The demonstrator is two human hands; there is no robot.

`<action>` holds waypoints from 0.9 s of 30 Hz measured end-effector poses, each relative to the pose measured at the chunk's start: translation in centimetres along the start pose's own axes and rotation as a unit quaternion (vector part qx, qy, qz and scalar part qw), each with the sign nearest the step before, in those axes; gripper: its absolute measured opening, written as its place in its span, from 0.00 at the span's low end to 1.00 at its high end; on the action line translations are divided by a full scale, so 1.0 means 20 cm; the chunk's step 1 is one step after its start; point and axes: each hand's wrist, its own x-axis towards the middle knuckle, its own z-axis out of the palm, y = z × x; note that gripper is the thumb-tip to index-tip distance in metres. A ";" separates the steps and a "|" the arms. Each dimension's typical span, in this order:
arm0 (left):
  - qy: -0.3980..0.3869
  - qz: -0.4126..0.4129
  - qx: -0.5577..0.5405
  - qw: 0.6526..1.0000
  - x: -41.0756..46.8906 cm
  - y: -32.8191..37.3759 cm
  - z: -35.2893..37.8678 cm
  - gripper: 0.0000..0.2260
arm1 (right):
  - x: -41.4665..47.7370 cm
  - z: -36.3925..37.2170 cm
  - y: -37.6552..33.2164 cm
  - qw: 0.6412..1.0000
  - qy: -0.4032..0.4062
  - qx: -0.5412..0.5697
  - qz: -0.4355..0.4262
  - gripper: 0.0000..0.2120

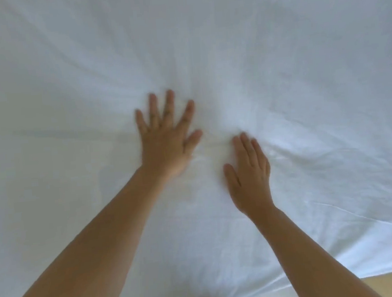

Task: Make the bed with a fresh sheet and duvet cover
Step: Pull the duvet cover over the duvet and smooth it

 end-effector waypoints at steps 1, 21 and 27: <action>-0.060 0.106 0.011 0.992 -0.01 0.11 0.01 0.29 | 0.00 -0.03 0.09 0.999 0.018 -0.009 0.046 0.32; 0.002 -0.127 0.048 0.991 0.83 0.32 -0.08 0.31 | 1.32 -0.50 0.64 0.972 0.072 -0.213 -0.064 0.36; 0.071 -0.146 0.008 0.987 1.16 0.40 -0.19 0.29 | 1.49 -0.79 1.01 0.976 0.096 -0.113 0.159 0.33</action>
